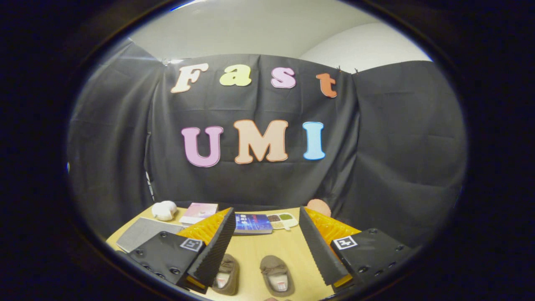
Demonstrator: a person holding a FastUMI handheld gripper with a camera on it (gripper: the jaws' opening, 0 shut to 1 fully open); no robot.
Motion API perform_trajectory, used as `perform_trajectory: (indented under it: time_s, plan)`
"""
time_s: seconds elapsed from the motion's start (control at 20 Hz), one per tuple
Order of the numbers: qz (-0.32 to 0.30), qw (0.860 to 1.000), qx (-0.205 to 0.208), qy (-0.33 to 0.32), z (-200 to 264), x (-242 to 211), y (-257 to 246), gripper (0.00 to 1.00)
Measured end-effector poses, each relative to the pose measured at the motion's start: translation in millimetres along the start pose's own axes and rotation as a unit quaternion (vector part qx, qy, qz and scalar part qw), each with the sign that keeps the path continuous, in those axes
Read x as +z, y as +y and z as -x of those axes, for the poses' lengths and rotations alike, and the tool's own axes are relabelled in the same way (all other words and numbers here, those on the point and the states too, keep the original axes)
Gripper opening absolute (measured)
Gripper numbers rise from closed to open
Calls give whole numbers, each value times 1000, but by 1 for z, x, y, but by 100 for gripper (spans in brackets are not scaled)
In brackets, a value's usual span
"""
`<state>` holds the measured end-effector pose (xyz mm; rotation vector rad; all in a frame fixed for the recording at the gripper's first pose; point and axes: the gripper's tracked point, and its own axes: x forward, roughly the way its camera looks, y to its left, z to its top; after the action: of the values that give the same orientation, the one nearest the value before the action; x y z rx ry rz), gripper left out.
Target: Open the storage box then place both shoes into the box .Put the left shoe in first, then the right shoe, with the right side of both shoes facing outward in a uniform manner.
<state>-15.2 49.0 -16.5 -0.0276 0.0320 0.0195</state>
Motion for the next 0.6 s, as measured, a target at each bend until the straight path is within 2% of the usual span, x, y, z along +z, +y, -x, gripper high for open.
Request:
perform_trajectory:
  time_s: [0.3,0.45,0.6]
  plan:
    - [-21,999,30,23,1,-19,28,100]
    - [-73,994,60,52,2,-38,48,100]
    - [-136,983,81,90,0,-69,66,100]
